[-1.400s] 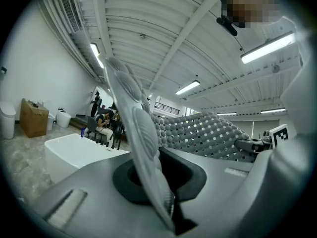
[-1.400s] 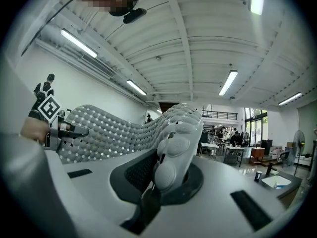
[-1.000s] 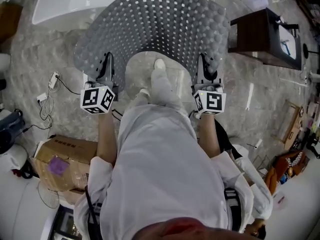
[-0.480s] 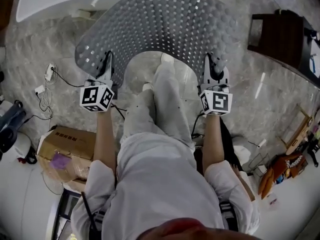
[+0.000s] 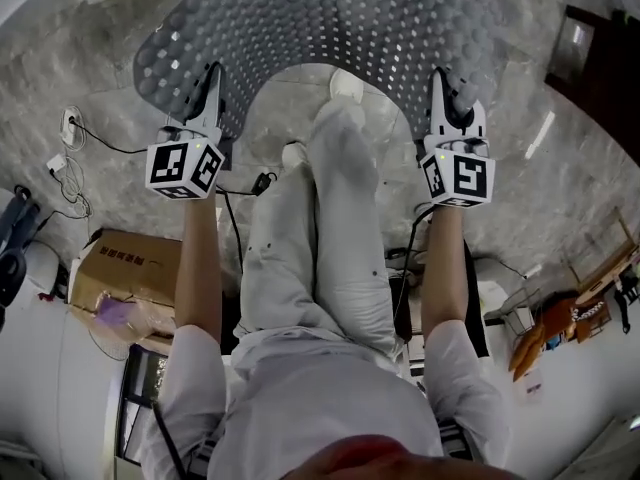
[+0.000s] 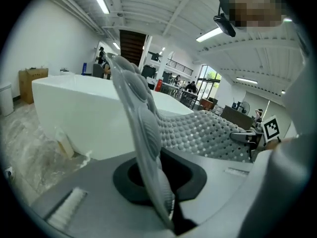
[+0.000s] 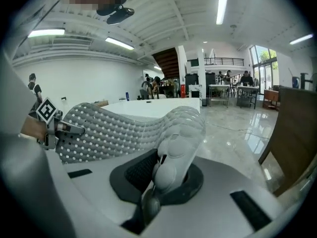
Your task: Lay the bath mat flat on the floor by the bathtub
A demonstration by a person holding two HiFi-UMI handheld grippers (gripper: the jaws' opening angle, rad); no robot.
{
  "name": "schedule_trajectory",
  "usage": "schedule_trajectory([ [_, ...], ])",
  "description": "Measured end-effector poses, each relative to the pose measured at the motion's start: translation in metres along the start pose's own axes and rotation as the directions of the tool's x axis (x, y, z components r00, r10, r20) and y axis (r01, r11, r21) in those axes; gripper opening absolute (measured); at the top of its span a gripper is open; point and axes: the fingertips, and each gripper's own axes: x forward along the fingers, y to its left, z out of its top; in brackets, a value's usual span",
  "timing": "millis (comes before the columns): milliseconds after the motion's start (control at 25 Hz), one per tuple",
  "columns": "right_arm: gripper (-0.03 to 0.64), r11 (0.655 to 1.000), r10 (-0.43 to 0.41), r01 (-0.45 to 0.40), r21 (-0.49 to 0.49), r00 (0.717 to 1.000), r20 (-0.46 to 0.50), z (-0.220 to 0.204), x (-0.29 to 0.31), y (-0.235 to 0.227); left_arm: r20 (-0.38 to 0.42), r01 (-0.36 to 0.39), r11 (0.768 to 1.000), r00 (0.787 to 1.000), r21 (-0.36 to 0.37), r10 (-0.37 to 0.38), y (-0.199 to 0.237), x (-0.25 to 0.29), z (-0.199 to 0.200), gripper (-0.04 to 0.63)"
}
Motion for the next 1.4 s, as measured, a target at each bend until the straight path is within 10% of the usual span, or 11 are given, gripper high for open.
schedule_trajectory([
  [800, 0.018, 0.996, -0.07, 0.077, 0.055, 0.991, -0.112, -0.045, 0.029, -0.047, -0.102, 0.093, 0.994, 0.991, 0.055, -0.087, 0.022, 0.075, -0.029, 0.014],
  [1400, 0.019, 0.989, -0.03, 0.073, 0.131, 0.952, -0.305, -0.206, 0.127, -0.093, -0.367, 0.225, 0.969, 0.914, 0.107, -0.171, 0.063, 0.195, -0.13, 0.015],
])
